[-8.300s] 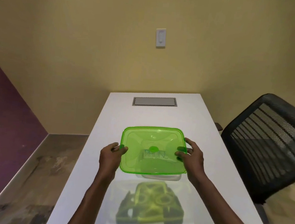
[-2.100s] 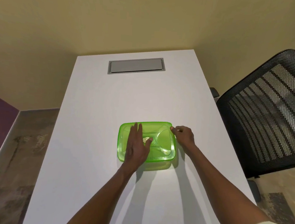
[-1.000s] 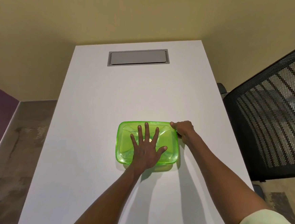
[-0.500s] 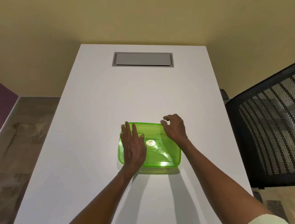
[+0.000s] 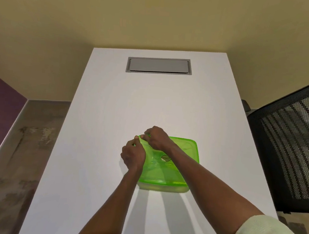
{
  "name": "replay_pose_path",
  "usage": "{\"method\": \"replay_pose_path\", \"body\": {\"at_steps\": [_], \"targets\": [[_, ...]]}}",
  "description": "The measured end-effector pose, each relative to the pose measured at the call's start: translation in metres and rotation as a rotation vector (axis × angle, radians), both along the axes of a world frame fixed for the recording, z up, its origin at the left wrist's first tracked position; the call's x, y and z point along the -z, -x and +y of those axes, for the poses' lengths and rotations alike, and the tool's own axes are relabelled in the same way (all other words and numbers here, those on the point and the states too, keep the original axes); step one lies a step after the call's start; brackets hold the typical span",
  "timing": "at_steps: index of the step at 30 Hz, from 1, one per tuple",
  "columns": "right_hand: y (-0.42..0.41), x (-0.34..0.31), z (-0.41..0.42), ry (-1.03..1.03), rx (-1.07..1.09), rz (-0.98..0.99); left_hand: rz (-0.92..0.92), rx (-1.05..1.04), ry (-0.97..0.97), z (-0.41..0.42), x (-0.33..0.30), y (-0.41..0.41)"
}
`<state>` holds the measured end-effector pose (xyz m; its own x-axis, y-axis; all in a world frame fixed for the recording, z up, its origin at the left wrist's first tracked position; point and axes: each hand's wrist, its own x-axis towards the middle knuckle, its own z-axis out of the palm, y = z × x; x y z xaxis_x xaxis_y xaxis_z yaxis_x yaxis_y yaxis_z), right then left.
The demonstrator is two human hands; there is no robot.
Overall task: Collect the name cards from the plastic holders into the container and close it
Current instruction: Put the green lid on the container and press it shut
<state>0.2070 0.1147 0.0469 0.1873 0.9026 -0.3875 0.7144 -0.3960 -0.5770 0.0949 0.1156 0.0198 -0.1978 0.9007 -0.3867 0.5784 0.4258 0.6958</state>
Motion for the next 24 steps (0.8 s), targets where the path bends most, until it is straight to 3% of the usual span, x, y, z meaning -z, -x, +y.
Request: {"method": "replay_pose_path", "body": {"at_steps": [11, 24], "targets": [[0.007, 0.010, 0.022, 0.137, 0.265, 0.049, -0.083, -0.096, -0.010, 0.000, 0.002, 0.002], [0.006, 0.011, 0.029, 0.185, 0.336, 0.076, -0.213, -0.171, 0.015, 0.003, 0.000, 0.005]]}}
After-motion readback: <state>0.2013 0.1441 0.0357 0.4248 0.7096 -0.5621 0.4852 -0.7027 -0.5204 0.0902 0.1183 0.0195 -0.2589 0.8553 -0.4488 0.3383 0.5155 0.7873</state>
